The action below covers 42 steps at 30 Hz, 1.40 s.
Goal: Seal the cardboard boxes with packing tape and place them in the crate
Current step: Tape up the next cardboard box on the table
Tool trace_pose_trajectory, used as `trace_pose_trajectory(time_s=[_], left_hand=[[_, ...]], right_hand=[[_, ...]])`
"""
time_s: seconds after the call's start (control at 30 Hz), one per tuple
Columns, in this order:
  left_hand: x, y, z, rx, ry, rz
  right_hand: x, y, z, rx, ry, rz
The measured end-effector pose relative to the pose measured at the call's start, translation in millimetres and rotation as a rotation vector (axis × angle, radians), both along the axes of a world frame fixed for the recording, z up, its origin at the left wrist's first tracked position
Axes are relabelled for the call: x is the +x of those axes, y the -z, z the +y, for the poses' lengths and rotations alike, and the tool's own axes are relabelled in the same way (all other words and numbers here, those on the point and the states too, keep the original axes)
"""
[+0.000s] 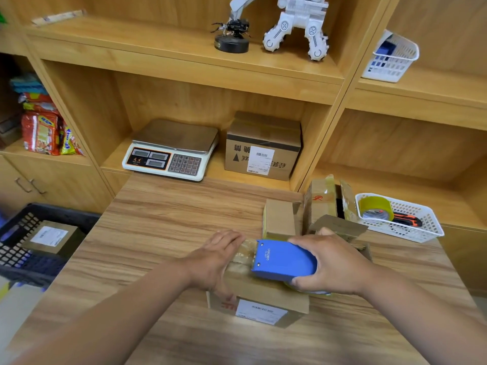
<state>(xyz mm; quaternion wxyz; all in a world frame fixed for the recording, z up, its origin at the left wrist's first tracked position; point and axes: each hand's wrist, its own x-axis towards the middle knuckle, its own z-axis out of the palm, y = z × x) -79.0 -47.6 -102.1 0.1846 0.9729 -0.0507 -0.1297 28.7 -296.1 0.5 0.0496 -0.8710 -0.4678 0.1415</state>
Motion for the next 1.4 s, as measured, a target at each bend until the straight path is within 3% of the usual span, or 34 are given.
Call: trace_pose_trajectory(time_s=[0.57, 1.27, 1.4], left_hand=[[0, -10, -3, 0.004, 0.013, 0.096], [0, -12, -6, 0.024, 0.000, 0.112], [2, -13, -9, 0.125, 0.045, 0.115]], right_hand=[[37, -7, -114, -0.186, 0.115, 0.009], [37, 66, -109, -0.203, 0.163, 0.028], [33, 75, -110, -0.207, 0.181, 0.021]])
